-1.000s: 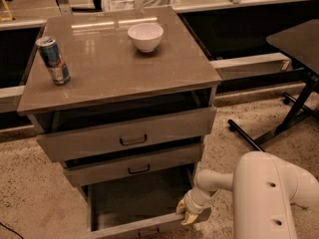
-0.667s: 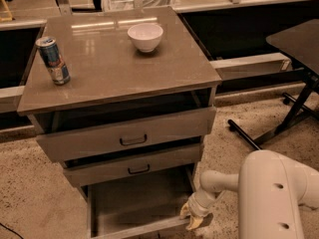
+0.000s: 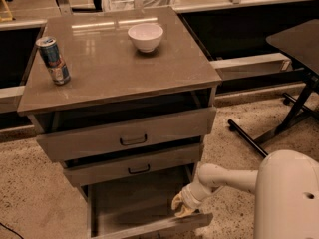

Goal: Open bottom drawer

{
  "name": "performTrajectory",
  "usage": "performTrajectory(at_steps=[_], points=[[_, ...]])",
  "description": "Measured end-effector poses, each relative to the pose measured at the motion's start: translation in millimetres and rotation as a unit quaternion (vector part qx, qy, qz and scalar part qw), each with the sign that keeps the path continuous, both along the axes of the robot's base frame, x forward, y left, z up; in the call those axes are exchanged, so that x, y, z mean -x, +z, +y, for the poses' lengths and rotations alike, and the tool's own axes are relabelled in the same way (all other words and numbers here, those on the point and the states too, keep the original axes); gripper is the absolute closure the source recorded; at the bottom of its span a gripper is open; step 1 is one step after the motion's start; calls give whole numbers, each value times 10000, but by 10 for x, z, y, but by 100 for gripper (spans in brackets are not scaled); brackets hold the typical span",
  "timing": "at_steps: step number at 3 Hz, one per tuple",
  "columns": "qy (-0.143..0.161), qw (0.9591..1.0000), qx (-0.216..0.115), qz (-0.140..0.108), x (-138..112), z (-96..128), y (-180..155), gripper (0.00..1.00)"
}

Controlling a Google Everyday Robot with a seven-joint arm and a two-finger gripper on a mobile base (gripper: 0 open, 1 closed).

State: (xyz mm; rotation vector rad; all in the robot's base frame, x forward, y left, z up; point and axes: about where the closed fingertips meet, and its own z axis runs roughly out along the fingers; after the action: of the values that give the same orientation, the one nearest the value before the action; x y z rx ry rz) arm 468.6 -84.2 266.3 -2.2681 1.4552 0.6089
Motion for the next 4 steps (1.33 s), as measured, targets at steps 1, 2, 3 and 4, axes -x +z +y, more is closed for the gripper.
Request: performTrajectory(at_steps=[1, 2, 3, 4], points=[[-95, 9988, -383, -298, -268, 165, -234, 81], [22, 9984, -433, -372, -405, 280, -951, 100], [240, 9991, -286, -188, -368, 329, -1326, 100], [406, 9986, -281, 200, -165, 240, -1322, 100]])
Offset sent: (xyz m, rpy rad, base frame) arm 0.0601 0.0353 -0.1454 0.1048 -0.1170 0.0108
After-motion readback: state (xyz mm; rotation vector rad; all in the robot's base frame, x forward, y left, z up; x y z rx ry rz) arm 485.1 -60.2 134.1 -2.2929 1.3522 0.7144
